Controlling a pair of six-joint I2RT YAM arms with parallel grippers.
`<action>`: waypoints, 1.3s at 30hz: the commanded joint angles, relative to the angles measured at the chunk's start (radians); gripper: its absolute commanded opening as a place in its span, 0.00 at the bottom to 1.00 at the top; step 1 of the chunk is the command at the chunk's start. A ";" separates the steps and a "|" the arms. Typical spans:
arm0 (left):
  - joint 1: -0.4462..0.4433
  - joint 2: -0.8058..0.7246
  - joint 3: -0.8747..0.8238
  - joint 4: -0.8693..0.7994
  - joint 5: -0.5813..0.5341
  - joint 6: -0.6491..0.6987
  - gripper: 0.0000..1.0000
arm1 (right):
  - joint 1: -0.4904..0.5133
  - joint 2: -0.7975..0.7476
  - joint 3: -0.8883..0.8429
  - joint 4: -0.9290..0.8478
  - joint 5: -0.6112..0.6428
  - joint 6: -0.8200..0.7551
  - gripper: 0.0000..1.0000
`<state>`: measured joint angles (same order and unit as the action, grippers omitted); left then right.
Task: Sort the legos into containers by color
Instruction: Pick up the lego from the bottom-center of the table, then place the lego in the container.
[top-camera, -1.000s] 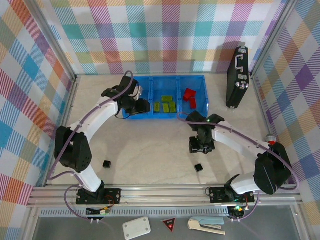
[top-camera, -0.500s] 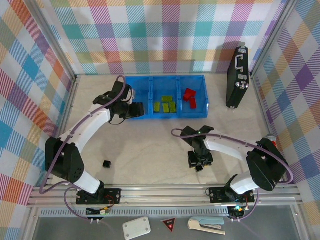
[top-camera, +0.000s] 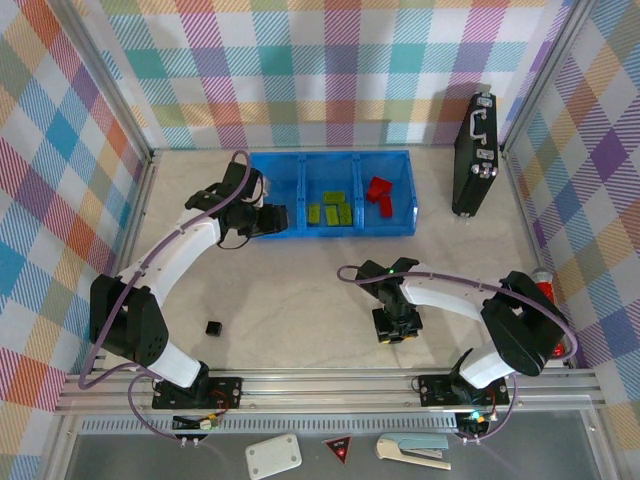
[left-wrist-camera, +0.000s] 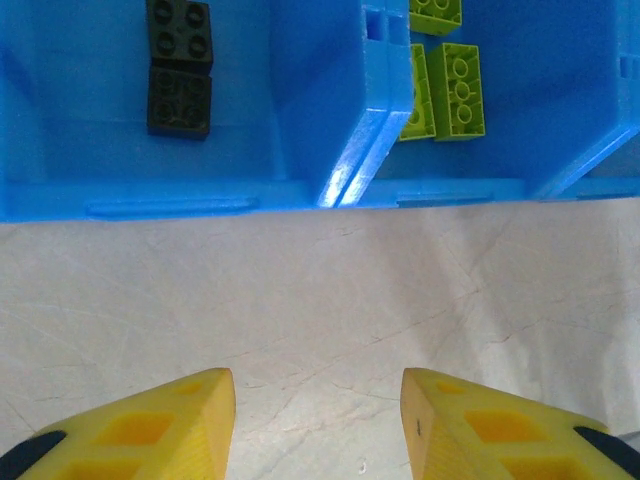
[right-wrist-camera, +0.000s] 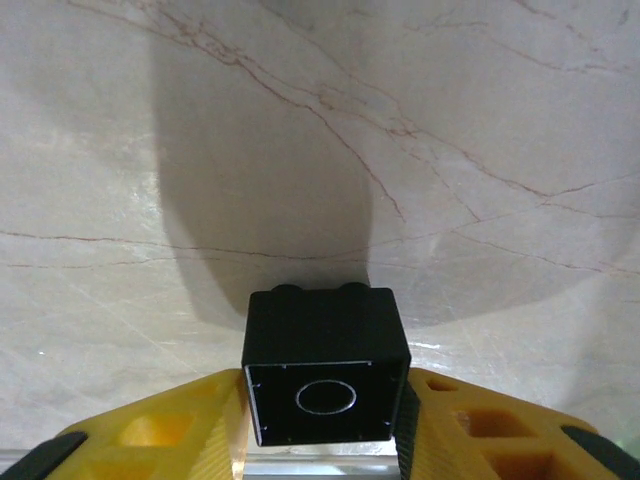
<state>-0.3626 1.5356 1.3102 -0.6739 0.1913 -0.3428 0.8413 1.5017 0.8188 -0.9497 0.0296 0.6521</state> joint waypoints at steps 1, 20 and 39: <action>0.016 -0.034 -0.014 0.010 -0.012 0.013 0.47 | 0.011 0.014 0.000 -0.004 0.006 0.025 0.42; 0.222 -0.178 -0.081 -0.141 -0.013 0.086 0.49 | 0.031 0.165 0.316 -0.049 0.017 -0.038 0.39; 0.402 -0.208 -0.243 -0.077 -0.018 0.212 0.49 | 0.040 0.589 1.098 -0.101 0.065 -0.164 0.37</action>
<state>0.0254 1.3312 1.0866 -0.7998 0.1707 -0.1650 0.8719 2.0483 1.8343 -1.0172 0.0807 0.5243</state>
